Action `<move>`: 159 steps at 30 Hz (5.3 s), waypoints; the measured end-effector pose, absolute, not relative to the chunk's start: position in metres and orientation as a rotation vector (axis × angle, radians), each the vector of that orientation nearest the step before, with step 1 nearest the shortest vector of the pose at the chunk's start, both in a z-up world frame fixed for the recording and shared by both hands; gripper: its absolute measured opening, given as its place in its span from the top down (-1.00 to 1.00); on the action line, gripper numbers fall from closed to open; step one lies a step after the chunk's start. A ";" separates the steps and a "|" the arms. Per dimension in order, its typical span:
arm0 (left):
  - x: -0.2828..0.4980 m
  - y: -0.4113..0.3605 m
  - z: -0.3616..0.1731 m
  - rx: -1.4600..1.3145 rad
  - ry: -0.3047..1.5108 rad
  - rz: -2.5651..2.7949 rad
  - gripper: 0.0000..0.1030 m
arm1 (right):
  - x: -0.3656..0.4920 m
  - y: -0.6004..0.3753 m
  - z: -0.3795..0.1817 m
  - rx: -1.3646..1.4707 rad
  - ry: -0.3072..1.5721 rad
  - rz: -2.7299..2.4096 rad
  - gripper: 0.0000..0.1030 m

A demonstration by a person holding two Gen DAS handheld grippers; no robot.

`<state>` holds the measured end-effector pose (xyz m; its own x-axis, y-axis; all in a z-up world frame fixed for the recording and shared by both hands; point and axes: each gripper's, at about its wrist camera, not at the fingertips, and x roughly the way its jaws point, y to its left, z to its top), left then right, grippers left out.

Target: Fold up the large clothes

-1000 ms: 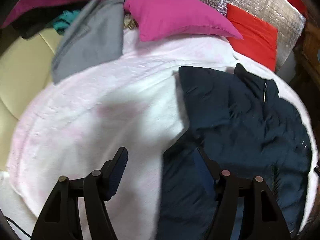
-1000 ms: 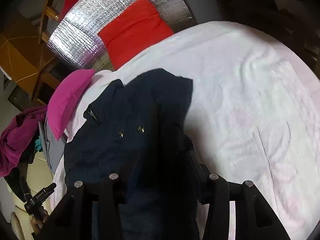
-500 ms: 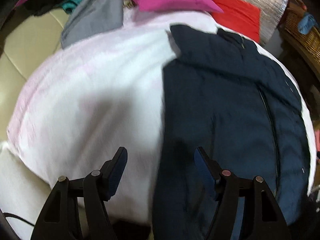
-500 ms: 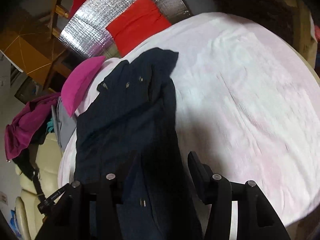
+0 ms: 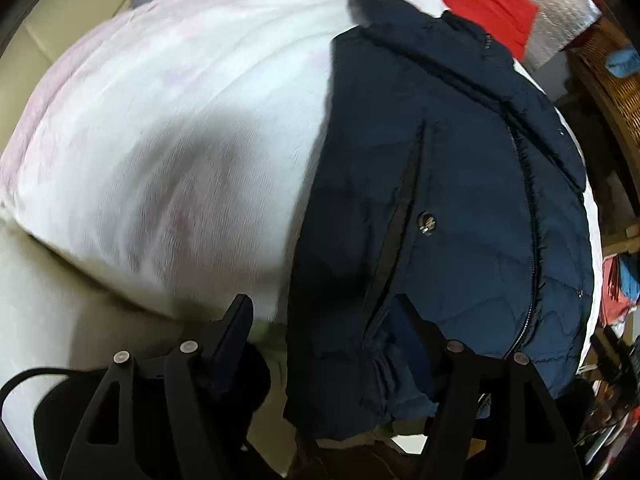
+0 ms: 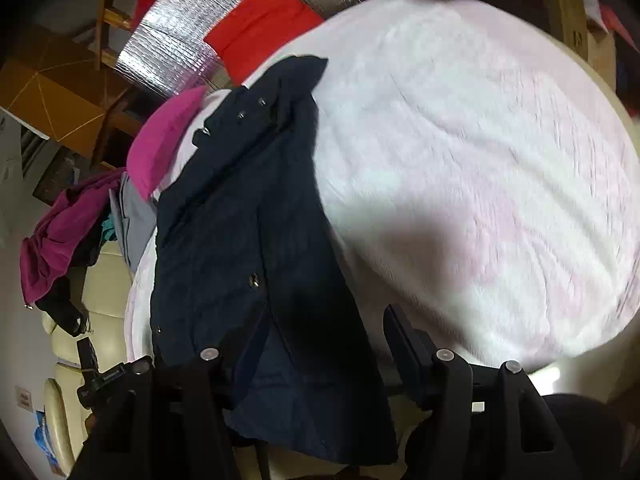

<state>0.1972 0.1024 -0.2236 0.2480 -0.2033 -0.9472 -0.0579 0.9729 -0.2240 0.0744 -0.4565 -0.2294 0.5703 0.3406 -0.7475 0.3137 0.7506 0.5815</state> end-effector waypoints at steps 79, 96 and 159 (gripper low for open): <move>0.139 0.065 -0.254 -0.183 1.404 -0.297 0.67 | 0.064 -0.354 -0.284 0.469 1.274 0.161 0.80; 0.207 0.069 -0.110 -0.441 1.048 -0.514 0.75 | 0.102 -0.414 -0.114 0.547 0.655 0.266 0.88; 0.474 0.050 -0.183 -0.507 1.031 0.087 -0.84 | 0.484 -0.285 -0.163 0.412 0.853 0.240 -0.09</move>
<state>0.4743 0.0500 -0.1834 0.5217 -0.1650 -0.8370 -0.3022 0.8818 -0.3621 0.4845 -0.2850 -0.1633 0.6378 0.3657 -0.6778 -0.0416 0.8951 0.4438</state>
